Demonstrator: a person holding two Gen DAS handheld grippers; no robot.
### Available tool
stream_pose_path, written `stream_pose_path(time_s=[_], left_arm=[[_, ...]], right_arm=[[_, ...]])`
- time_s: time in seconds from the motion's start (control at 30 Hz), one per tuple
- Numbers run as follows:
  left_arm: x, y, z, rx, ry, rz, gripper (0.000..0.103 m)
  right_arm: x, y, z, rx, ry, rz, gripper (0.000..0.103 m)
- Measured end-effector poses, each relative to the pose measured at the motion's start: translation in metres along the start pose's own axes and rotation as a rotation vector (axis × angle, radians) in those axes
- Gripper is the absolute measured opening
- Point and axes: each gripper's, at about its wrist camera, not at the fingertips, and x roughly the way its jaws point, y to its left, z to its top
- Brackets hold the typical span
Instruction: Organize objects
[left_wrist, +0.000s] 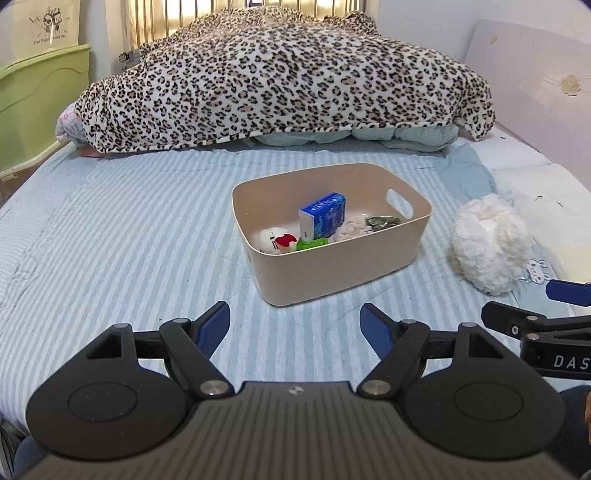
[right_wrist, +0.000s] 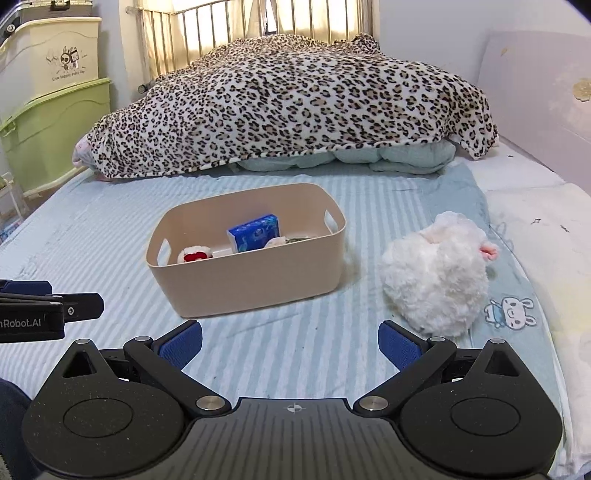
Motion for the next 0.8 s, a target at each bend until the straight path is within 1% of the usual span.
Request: stream_pose_path(time_s=[0.27,0.47,0.53,0.8], left_arm=[[-0.024,-0.005,-0.017,-0.005,0.016,-0.038,0.078],[-0.036,-0.008,-0.032,0.02,0.025,-0.029,0.078],[-0.038,-0.007,-0.037,0.018,0.035,-0.036,0.078],[-0.043,-0.005,-0.047,0.027,0.049,-0.038,0.078]], right_arm=[[-0.028,0.009,-0.011,-0.029,-0.017,-0.004,0.103],[-0.042,0.016,-0.021,-0.039,-0.019,0.003,0.103],[-0.045,0.018,-0.024,-0.044,-0.019,0.001,0.103],[-0.052,0.02,-0.034,-0.045,0.008,0.013,0.103]])
